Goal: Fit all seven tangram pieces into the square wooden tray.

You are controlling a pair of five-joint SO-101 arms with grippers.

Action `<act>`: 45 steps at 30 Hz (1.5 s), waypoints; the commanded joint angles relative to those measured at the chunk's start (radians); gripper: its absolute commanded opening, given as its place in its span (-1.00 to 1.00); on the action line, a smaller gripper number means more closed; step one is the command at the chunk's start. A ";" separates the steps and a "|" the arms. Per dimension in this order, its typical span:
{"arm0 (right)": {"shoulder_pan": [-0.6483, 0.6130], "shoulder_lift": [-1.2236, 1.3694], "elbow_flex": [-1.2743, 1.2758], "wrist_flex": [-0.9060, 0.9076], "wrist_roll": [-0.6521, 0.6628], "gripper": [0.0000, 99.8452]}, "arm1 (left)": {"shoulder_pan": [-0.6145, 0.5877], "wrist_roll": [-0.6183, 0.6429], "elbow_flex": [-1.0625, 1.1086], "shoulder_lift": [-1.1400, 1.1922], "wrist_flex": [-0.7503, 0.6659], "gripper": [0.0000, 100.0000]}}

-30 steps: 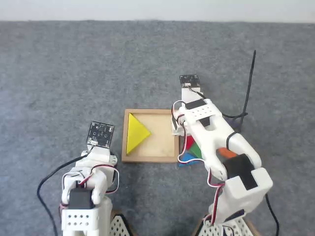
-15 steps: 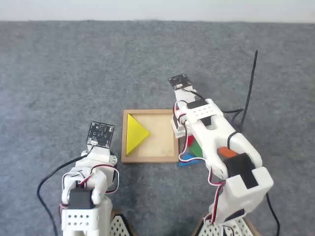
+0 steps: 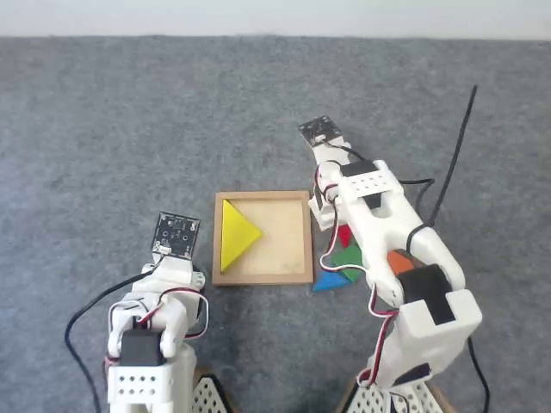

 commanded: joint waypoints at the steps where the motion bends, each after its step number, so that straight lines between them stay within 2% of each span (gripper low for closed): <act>1: -0.004 -0.013 -0.061 0.012 0.046 -0.13 | -0.003 0.008 -0.012 -0.018 0.005 -0.97; 10: -0.008 0.102 -0.100 0.002 0.084 -0.11 | -0.003 0.008 -0.012 -0.018 0.005 -0.97; 19: -0.087 0.108 -0.095 0.010 0.086 -0.11 | -0.003 0.008 -0.012 -0.018 0.005 -0.97; 26: -0.099 0.113 -0.100 0.039 0.086 -0.12 | -0.003 0.008 -0.012 -0.018 0.005 -0.97; 33: -0.099 0.113 -0.095 0.054 0.083 -0.40 | -0.003 0.008 -0.012 -0.018 0.005 -0.97; 40: -0.097 0.111 -0.094 0.084 0.075 -0.41 | -0.003 0.008 -0.012 -0.018 0.005 -0.97; 45: -0.093 0.101 -0.106 0.143 -0.005 -0.41 | -0.003 0.008 -0.012 -0.018 0.005 -0.97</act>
